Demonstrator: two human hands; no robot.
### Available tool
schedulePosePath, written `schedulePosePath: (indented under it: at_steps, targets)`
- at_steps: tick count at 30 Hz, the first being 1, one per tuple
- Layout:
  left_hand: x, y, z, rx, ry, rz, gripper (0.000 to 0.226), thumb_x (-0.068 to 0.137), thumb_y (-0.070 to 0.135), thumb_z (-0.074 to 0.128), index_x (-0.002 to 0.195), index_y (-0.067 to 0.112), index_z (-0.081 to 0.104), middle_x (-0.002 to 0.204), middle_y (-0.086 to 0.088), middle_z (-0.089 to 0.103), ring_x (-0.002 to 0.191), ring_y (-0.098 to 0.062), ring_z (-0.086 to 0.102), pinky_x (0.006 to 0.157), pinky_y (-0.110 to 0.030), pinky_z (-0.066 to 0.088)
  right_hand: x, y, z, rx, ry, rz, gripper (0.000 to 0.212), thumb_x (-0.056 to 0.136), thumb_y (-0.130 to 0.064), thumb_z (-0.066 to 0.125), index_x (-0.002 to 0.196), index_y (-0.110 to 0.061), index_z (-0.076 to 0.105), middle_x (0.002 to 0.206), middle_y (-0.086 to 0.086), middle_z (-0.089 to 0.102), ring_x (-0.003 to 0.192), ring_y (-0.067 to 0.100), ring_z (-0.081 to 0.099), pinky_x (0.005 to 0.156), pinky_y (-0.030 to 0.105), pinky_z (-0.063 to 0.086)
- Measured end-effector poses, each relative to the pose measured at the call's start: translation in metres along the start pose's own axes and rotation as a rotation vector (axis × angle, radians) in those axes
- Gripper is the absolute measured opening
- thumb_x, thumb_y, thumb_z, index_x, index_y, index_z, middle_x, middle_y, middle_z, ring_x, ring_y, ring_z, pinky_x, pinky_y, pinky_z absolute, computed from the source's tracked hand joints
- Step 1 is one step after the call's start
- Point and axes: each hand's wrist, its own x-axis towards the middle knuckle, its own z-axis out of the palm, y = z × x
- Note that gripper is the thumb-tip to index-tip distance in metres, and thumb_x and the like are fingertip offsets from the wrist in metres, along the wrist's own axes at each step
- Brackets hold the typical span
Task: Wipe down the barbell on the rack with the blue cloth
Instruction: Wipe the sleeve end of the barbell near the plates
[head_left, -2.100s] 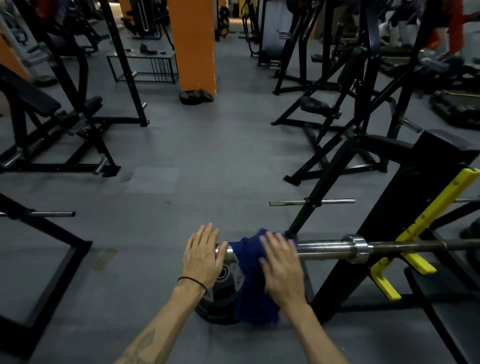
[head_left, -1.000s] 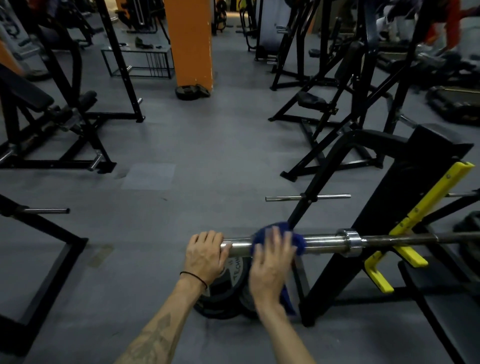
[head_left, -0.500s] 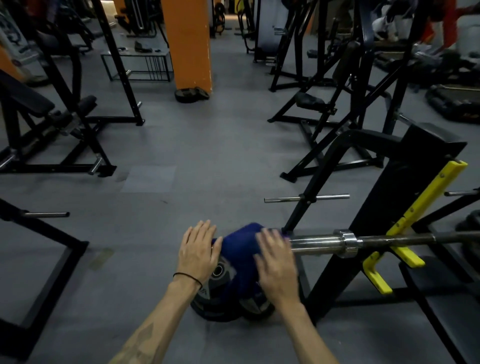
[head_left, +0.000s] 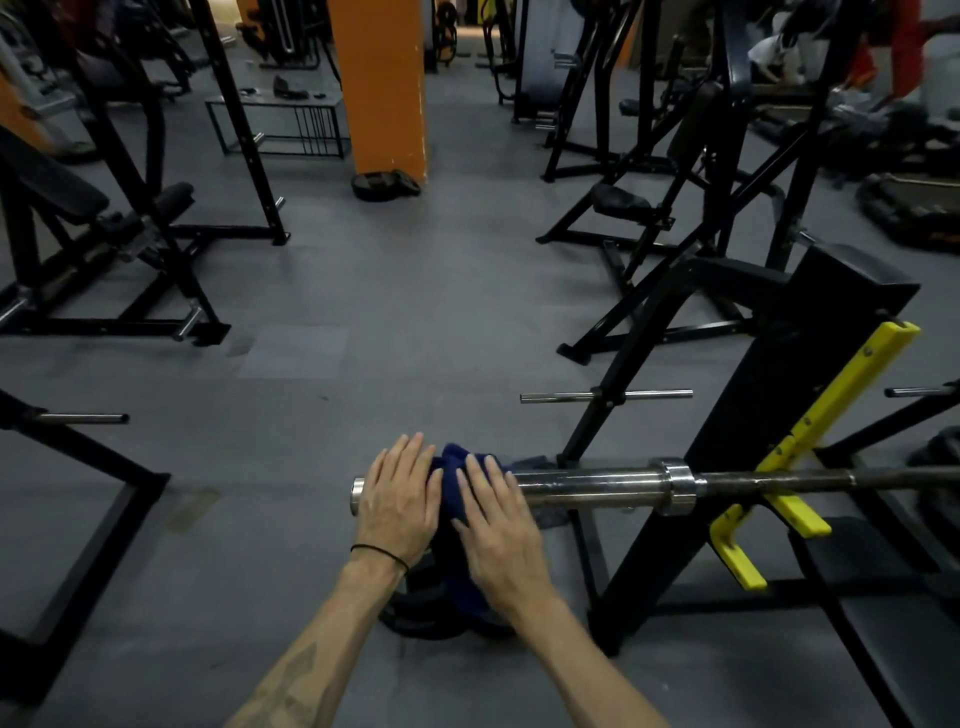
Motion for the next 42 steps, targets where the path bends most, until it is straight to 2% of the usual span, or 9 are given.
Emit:
schedulePosePath:
  at_steps: [5, 10, 17, 24, 28, 33, 36, 39, 42]
  targets:
    - [-0.003, -0.007, 0.0, 0.022, -0.027, -0.029, 0.054, 0.103, 0.039, 0.033, 0.132, 0.005, 0.064, 0.143, -0.015, 0.058, 0.135, -0.032, 0.052, 0.115, -0.047, 0.037, -0.015, 0.026, -0.015, 0.038, 0.151, 0.532, 0.051, 0.105, -0.032, 0.042, 0.153, -0.014, 0.044, 0.165, 0.006, 0.031, 0.156, 0.031, 0.016, 0.123, 0.056, 0.019]
    - [-0.003, -0.012, -0.003, 0.015, -0.054, 0.03, 0.054, 0.104, 0.039, 0.033, 0.133, 0.004, 0.063, 0.143, -0.015, 0.058, 0.135, -0.031, 0.051, 0.115, -0.047, 0.037, -0.007, 0.003, -0.01, -0.047, -0.033, 0.149, 0.055, 0.101, -0.031, 0.045, 0.155, -0.018, 0.042, 0.165, 0.007, 0.031, 0.155, 0.03, 0.02, 0.122, 0.055, 0.022]
    - [-0.01, -0.017, -0.004, -0.003, -0.046, 0.049, 0.053, 0.104, 0.038, 0.035, 0.134, 0.004, 0.062, 0.143, -0.016, 0.057, 0.136, -0.032, 0.051, 0.115, -0.049, 0.036, 0.006, 0.016, -0.026, 0.006, 0.046, 0.447, 0.052, 0.102, -0.032, 0.041, 0.144, -0.006, 0.053, 0.156, 0.014, 0.044, 0.151, 0.03, 0.03, 0.126, 0.048, 0.014]
    - [-0.008, -0.014, 0.0, 0.016, -0.053, 0.078, 0.054, 0.104, 0.04, 0.034, 0.133, 0.006, 0.064, 0.145, -0.013, 0.056, 0.137, -0.03, 0.05, 0.115, -0.046, 0.034, 0.003, 0.015, -0.013, -0.09, 0.044, 0.17, 0.047, 0.105, -0.027, 0.042, 0.147, -0.007, 0.05, 0.154, 0.012, 0.048, 0.146, 0.028, 0.041, 0.122, 0.048, 0.025]
    - [-0.003, -0.014, 0.002, 0.023, 0.002, 0.079, 0.053, 0.103, 0.039, 0.036, 0.133, 0.006, 0.064, 0.144, -0.014, 0.057, 0.136, -0.031, 0.051, 0.115, -0.046, 0.032, -0.007, 0.032, -0.018, -0.032, 0.21, 0.636, 0.05, 0.105, -0.026, 0.039, 0.149, -0.003, 0.045, 0.159, 0.013, 0.04, 0.152, 0.029, 0.027, 0.125, 0.052, 0.019]
    - [-0.003, -0.009, 0.006, 0.031, 0.019, 0.081, 0.053, 0.103, 0.039, 0.035, 0.13, 0.006, 0.066, 0.141, -0.013, 0.06, 0.132, -0.029, 0.056, 0.106, -0.048, 0.045, -0.009, 0.028, -0.016, 0.006, -0.001, 0.133, 0.055, 0.103, -0.028, 0.047, 0.154, -0.009, 0.04, 0.164, 0.008, 0.033, 0.154, 0.022, 0.024, 0.124, 0.049, 0.024]
    - [-0.007, -0.012, 0.004, 0.065, 0.016, 0.094, 0.052, 0.103, 0.038, 0.035, 0.131, 0.007, 0.065, 0.142, -0.012, 0.059, 0.132, -0.029, 0.056, 0.107, -0.046, 0.045, -0.026, 0.073, -0.038, 0.003, 0.09, 0.384, 0.053, 0.105, -0.032, 0.041, 0.152, -0.008, 0.043, 0.162, 0.008, 0.037, 0.154, 0.021, 0.024, 0.124, 0.05, 0.021]
    - [-0.008, -0.002, 0.003, 0.097, 0.029, 0.08, 0.047, 0.102, 0.036, 0.039, 0.123, 0.007, 0.068, 0.131, -0.013, 0.066, 0.119, -0.03, 0.062, 0.1, -0.046, 0.049, -0.01, 0.05, -0.026, 0.127, 0.23, 0.754, 0.051, 0.107, -0.031, 0.033, 0.149, -0.005, 0.045, 0.16, 0.008, 0.039, 0.155, 0.02, 0.021, 0.127, 0.047, 0.012]
    - [-0.003, 0.019, 0.005, 0.1, 0.022, 0.134, 0.037, 0.102, 0.035, 0.04, 0.105, 0.012, 0.069, 0.098, -0.006, 0.068, 0.087, -0.028, 0.064, 0.082, -0.041, 0.049, 0.007, 0.006, -0.01, 0.193, 0.144, 0.483, 0.052, 0.106, -0.03, 0.039, 0.153, -0.006, 0.041, 0.162, 0.008, 0.035, 0.155, 0.021, 0.022, 0.127, 0.043, 0.012]
